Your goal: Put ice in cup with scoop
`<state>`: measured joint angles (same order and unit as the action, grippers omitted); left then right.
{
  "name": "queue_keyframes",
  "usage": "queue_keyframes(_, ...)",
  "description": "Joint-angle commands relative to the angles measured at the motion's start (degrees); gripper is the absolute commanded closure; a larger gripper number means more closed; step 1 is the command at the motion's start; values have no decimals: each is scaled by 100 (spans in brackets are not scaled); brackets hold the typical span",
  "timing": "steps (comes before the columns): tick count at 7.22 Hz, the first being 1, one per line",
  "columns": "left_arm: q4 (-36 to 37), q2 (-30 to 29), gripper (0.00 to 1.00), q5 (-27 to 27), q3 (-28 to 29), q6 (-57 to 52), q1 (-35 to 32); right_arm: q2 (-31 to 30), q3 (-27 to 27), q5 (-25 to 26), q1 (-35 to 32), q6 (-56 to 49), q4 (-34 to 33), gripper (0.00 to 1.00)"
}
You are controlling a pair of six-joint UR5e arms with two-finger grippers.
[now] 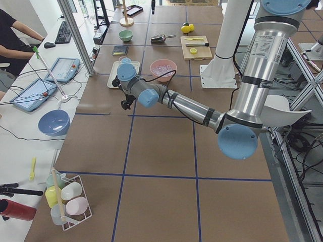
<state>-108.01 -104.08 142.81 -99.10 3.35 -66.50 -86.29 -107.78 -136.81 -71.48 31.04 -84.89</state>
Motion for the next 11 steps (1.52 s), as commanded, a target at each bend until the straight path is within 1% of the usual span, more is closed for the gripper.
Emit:
queue_keyframes(1,-10,-288,0,-8,-31,139,364,-455,-932,921,1050,909,-2,0)
queue_keyframes(2,-10,-402,0,-8,-22,331,496,-624,-1103,1041,1379,1304,42,0)
queue_keyframes(3,-10,-455,0,-8,-22,533,689,-730,-1157,1147,1809,1648,68,0)
queue_keyframes(4,-36,-586,0,-8,-13,814,839,-1088,-1131,1644,2326,2199,852,0)
queue_keyframes(5,-36,-674,0,-16,-4,1034,980,-1318,-939,1814,2636,2701,1730,0)
queue_keyframes(7,-36,-693,0,-130,40,1063,990,-1303,-579,1973,2963,2706,1791,0)
queue_keyframes(8,-36,-693,0,-131,75,1045,998,-1311,-560,1974,3008,2593,1791,0)
queue_keyframes(10,-36,-693,0,-131,92,1045,1069,-1276,-332,1913,3017,1952,1774,0)
queue_keyframes(11,-36,-693,0,-131,110,1045,1069,-1267,-314,1895,3017,1950,1765,0)
